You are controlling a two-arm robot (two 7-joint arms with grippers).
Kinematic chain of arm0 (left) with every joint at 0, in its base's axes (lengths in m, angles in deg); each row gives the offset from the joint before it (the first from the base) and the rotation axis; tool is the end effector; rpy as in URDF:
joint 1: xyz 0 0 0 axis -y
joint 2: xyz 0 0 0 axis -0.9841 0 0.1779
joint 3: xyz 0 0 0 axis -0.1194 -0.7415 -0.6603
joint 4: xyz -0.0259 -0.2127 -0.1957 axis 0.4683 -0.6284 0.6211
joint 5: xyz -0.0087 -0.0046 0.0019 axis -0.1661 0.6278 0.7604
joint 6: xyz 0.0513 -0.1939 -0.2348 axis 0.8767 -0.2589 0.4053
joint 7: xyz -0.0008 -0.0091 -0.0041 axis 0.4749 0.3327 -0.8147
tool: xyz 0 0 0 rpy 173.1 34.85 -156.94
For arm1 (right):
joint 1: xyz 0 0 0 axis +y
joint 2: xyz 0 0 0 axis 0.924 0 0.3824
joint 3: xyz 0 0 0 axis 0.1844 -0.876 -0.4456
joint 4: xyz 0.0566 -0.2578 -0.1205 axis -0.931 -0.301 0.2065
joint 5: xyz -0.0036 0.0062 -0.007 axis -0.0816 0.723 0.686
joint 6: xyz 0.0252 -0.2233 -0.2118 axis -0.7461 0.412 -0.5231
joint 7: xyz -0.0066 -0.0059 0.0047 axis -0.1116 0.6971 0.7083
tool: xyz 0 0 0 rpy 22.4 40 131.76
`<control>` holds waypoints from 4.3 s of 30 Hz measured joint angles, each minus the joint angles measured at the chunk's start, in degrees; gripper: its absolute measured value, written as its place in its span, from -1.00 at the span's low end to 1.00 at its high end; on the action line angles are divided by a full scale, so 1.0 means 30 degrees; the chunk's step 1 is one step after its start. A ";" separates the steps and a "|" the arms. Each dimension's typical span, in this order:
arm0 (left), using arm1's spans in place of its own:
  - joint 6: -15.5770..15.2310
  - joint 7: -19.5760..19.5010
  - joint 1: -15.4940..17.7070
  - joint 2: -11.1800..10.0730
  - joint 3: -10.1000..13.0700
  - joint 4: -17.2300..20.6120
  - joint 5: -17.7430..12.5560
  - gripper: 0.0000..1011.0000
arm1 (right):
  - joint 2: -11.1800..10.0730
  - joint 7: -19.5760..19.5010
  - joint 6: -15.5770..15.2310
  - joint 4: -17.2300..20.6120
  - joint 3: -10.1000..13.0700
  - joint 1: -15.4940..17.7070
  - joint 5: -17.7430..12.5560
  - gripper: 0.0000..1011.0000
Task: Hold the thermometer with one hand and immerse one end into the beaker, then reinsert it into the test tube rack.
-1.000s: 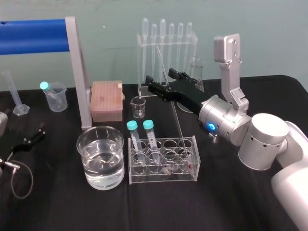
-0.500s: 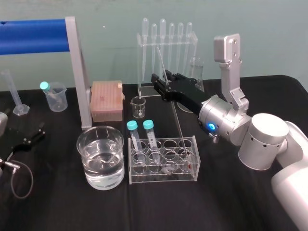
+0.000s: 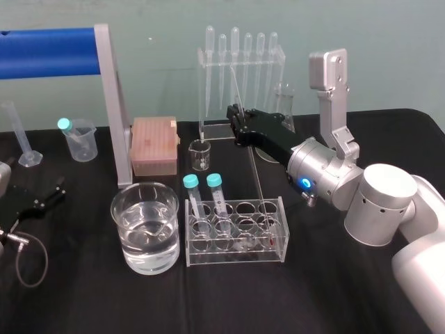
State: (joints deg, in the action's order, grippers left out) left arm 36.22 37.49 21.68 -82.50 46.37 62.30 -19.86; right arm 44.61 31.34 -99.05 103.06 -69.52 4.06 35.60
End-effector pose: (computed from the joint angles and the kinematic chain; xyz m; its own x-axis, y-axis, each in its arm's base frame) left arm 0.3581 0.0827 -0.3024 0.2922 0.8803 0.3737 -0.9553 0.2873 0.0702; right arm 0.4024 0.0054 -0.2262 0.5073 -0.8547 -0.1101 0.8578 0.5130 -0.0305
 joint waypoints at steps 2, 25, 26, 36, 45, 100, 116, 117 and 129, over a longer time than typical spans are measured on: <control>-0.0001 0.0000 0.0000 0.0000 0.0000 -0.0001 0.0000 0.99 | 0.0000 0.0000 -0.0001 -0.0001 0.0000 0.0000 0.0000 -0.89; -0.0001 0.0001 0.0001 0.0000 0.0000 0.0000 0.0000 0.99 | 0.0122 0.0524 0.1607 0.0635 0.0854 0.0216 -0.0552 -0.89; -0.0001 0.0000 0.0000 0.0000 -0.0001 0.0000 0.0000 0.99 | 0.0129 0.0596 0.1753 0.0711 0.0939 0.0227 -0.0642 -0.89; -0.0001 0.0000 0.0001 0.0000 0.0000 0.0000 -0.0001 0.99 | 0.0240 0.1811 0.3964 0.1338 0.1804 -0.0073 -0.2058 -0.89; -0.0001 0.0000 0.0001 0.0000 -0.0001 -0.0001 0.0000 0.99 | 0.0661 0.3636 0.6387 0.0353 0.1559 -0.1262 -0.3051 -0.89; -0.0001 0.0000 0.0000 0.0000 0.0000 -0.0001 -0.0001 0.99 | 0.2620 1.2029 0.9302 -0.6229 -0.4011 -0.4642 -0.6354 -0.89; -0.0001 0.0000 -0.0001 0.0000 -0.0001 -0.0001 -0.0001 0.99 | 0.3106 1.2627 0.9437 -0.8083 -0.4654 -0.5098 -0.5784 -0.89; -0.0001 0.0000 0.0000 0.0000 0.0000 -0.0001 0.0000 0.99 | 0.3125 1.2627 0.9456 -0.8142 -0.4657 -0.5103 -0.5759 -0.89; -0.0001 0.0000 -0.0001 0.0000 0.0000 -0.0001 0.0000 0.99 | 0.3371 1.2871 0.9729 -0.9278 -0.4663 -0.5282 -0.5360 -0.89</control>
State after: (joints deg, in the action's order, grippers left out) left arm 36.22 37.49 21.68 -82.50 46.37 62.30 -19.86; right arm 54.73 69.95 -69.86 75.22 -83.51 -11.79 19.52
